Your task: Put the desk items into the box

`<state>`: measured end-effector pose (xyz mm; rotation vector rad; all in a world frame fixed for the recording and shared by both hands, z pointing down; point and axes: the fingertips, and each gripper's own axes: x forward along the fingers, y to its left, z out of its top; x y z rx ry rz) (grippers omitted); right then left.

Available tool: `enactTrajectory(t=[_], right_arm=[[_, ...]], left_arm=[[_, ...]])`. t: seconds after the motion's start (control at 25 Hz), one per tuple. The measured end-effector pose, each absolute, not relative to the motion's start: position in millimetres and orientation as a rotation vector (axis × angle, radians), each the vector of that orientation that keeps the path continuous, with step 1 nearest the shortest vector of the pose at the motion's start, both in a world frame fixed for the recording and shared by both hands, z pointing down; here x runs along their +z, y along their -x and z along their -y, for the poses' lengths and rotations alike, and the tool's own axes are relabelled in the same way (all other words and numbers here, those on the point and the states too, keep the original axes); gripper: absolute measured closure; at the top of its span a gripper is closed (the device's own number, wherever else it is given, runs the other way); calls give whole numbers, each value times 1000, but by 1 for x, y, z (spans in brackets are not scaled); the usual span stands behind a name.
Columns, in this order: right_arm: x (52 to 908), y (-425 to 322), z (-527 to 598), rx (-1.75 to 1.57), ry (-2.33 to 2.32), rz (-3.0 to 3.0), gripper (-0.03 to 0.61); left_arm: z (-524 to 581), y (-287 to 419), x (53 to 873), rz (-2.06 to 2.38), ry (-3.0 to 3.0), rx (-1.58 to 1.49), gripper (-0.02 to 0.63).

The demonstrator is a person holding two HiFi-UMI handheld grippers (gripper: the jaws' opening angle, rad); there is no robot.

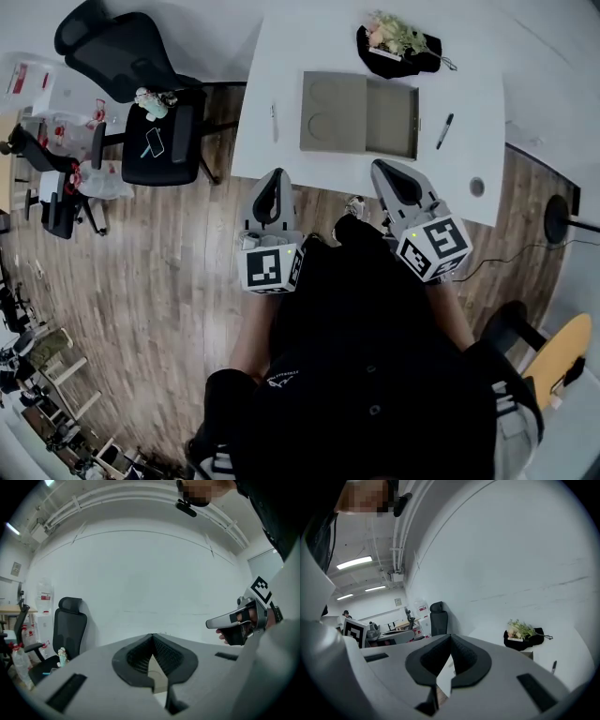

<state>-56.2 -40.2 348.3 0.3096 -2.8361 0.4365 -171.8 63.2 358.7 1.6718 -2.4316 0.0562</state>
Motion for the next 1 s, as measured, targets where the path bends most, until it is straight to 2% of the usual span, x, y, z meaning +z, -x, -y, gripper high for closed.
enactTrajectory(t=[0.32,0.64,1.0], right_arm=[[353,55,78,399,-252,2837,580],[355,63,92,409,-343,2808,580],[358,92,110,454,-544,2740,580]], left_arm=[[-39,179,387,2434,-1523,13,606],[-24,220,419,2401,-1471,86,606],[2,273,503,2189,-1485,247,606]])
